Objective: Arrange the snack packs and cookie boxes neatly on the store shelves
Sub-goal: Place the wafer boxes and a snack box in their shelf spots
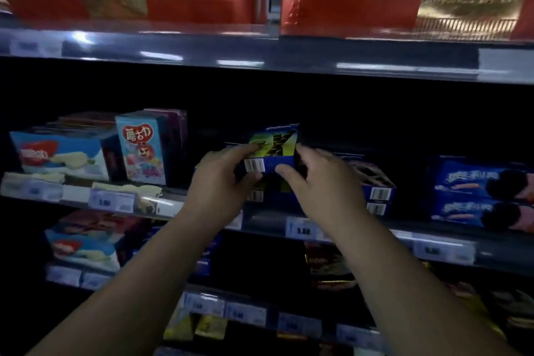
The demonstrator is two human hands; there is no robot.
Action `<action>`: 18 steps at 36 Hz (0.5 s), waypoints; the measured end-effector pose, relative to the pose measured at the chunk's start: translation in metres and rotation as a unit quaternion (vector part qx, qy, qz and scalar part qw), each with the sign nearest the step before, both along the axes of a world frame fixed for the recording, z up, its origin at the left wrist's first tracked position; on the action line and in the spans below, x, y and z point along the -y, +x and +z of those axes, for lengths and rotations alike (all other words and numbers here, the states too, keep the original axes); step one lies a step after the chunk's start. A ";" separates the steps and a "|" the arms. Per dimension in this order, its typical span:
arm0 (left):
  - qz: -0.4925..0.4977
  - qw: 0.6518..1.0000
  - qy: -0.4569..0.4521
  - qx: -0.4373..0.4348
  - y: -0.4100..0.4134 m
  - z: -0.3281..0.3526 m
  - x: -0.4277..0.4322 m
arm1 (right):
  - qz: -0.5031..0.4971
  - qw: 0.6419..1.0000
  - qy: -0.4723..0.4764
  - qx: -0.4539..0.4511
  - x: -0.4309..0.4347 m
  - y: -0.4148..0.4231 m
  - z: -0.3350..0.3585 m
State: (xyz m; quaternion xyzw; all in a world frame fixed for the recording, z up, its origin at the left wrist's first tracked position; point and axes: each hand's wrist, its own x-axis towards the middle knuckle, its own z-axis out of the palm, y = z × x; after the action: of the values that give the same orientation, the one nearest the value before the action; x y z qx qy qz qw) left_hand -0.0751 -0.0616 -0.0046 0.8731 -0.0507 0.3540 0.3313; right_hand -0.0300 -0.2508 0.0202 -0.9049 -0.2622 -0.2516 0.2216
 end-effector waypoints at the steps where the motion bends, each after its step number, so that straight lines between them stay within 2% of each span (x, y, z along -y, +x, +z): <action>1: 0.021 0.999 0.048 0.004 0.006 0.000 -0.005 | -0.018 0.999 -0.033 0.012 -0.001 0.004 -0.001; 4: 0.080 0.983 0.163 0.004 0.020 -0.006 -0.015 | -0.035 0.994 -0.098 -0.011 -0.003 0.017 -0.011; 6: 0.093 0.978 0.185 -0.001 0.024 -0.014 -0.019 | -0.023 0.995 -0.093 -0.026 -0.006 0.021 -0.018; 13: 0.123 0.972 0.197 0.021 0.026 -0.027 -0.031 | -0.007 0.996 -0.092 0.004 -0.019 0.020 -0.027; 18: 0.143 0.978 0.150 -0.009 0.024 -0.025 -0.040 | -0.006 0.993 -0.110 0.042 -0.025 0.022 -0.031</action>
State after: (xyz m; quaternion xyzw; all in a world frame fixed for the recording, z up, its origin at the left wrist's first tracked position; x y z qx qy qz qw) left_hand -0.0512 -0.0215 -0.0299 0.9142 0.0252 0.3785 0.1427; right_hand -0.0082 -0.2263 -0.0107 -0.9139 -0.2923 -0.2603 0.1082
